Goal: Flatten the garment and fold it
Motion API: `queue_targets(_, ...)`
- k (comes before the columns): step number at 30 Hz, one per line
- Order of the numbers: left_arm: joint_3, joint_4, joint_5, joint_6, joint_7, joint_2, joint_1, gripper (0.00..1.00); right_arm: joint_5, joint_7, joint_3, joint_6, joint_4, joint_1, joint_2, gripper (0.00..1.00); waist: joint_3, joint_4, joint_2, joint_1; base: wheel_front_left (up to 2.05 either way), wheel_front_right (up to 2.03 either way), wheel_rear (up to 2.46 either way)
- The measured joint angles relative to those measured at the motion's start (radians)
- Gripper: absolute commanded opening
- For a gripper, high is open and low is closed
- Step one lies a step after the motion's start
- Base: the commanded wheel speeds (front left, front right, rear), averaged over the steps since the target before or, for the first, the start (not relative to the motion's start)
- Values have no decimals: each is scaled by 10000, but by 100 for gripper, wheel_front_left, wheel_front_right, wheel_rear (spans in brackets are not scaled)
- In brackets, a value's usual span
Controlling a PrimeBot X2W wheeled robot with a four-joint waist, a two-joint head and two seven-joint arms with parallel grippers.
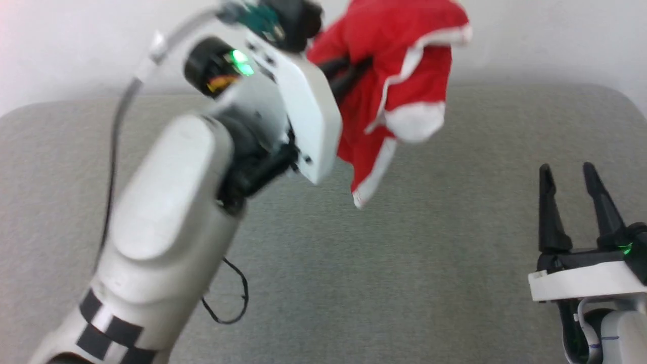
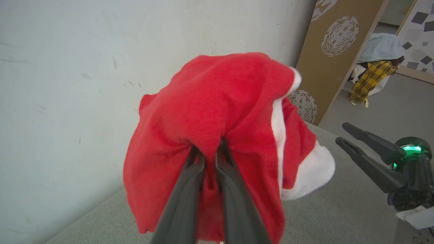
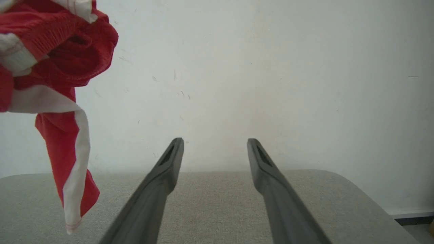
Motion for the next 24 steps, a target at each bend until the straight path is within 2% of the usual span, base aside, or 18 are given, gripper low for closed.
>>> queue_targets(8, -1526, 1680, 1802, 56, -1992, -263, 1236, 0, 77, 12, -196, 0, -155, -146, 2, 100, 229, -923, 0, 0, 0, 0, 0)
queue_targets(18, -2272, 4771, 1994, 644, -3620, -1216, 2806, 0, 297, -23, 10, 0, -48, -162, 2, 100, 1003, -1592, 0, 2, 0, 0, 0)
queue_targets(20, -2274, 5150, 1914, 731, -3919, -1346, 2848, 60, 341, -40, 31, 0, 4, -171, 2, 100, 1122, -1650, 0, 2, 0, 0, 0)
queue_targets(21, -2272, 5271, 1862, 775, -4121, -1407, 2848, 100, 341, -75, 35, 0, 29, -172, 2, 100, 1167, -1659, 0, 2, 0, 0, 0)
queue_targets(24, -2236, 5413, 1689, 872, -4771, -1532, 2831, 100, 337, -86, 44, 0, 88, -175, 2, 100, 1196, -1585, 0, 2, 0, 0, 0)
